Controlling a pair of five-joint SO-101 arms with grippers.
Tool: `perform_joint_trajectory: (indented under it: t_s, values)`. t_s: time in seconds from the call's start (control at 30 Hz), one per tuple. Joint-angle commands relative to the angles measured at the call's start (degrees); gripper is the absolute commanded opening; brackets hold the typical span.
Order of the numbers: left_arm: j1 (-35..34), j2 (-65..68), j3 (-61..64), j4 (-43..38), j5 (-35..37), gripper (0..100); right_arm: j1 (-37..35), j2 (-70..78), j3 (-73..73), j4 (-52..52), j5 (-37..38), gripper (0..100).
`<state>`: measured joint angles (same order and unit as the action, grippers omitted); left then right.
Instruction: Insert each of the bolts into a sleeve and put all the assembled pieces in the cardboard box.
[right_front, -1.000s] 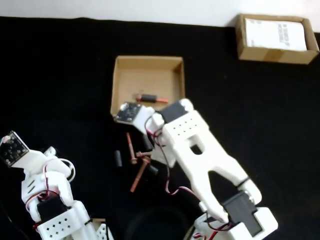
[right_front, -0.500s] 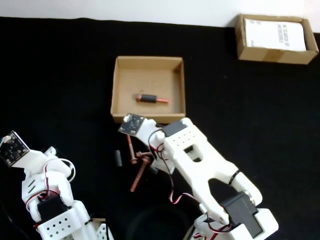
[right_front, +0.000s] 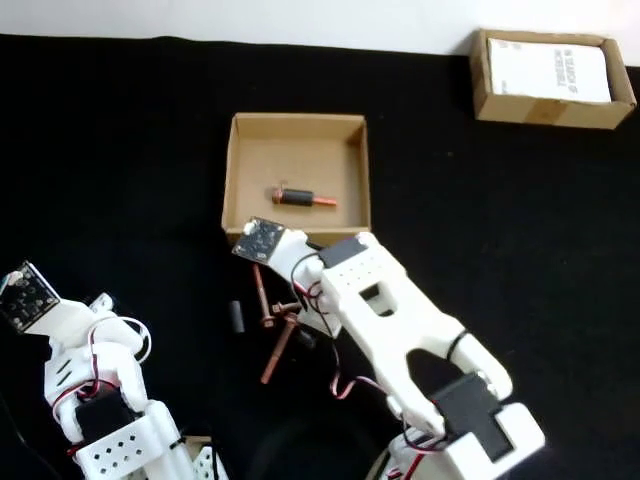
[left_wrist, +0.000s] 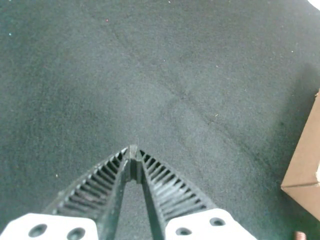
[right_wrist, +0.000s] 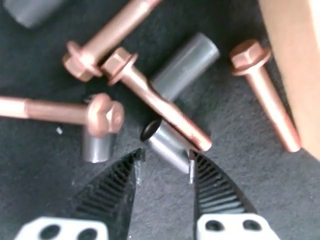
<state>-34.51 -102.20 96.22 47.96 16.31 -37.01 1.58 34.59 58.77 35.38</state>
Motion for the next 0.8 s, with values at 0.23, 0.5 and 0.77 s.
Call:
perform_joint_trajectory:
  t_s: [0.23, 0.5, 0.77]
  values:
    - [0.84, 0.31, 1.01, 0.26, -0.53, 1, -0.66, 11.56, -2.59, 4.35, -0.35, 11.6]
    - [0.84, 0.31, 1.01, 0.26, -0.53, 1, 0.66, 10.86, -4.0, 7.96, -0.7, 0.5]
    - [0.92, 0.4, 1.01, 0.26, -0.53, 1, 5.05, -0.04, -25.45, 23.69, -8.09, 0.6]
